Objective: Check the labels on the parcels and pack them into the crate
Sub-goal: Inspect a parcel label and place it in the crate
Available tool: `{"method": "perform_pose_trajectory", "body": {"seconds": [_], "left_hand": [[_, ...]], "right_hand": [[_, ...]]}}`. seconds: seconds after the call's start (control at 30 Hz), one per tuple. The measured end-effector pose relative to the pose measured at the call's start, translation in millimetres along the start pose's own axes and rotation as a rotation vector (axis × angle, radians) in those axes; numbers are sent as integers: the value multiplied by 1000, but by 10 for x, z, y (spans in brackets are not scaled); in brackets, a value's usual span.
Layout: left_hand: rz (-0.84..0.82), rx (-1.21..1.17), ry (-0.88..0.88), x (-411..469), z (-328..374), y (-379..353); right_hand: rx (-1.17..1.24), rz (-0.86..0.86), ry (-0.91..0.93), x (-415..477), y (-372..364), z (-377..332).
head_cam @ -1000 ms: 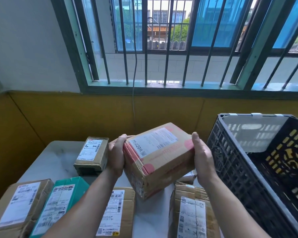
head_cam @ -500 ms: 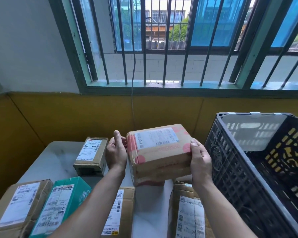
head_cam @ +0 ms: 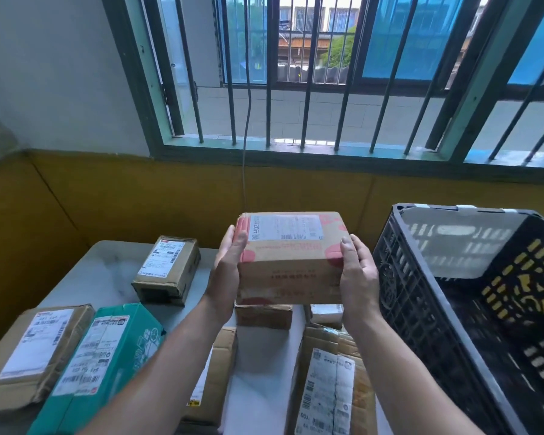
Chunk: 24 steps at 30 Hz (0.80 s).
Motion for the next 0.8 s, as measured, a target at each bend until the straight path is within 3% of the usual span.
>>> {"method": "perform_pose_trajectory", "body": {"seconds": [0.27,0.47,0.8], "left_hand": [[10,17,-29,-183,252,-159],[-87,-20,15,-290,442,-333],[-299,-44,-45,-511,555,-1234]], "right_hand": [[-50,-52,54,-8,74,-266],[-134,-67,129,-131,282,-586],[-269,109,185,-177,1240,-1092]]}}
Point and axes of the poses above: each hand's wrist, its own x-axis towards the middle knuckle, its own y-axis out of the back of the hand, z = x × y, the point moved 4 cm from there along x, towards the middle knuckle
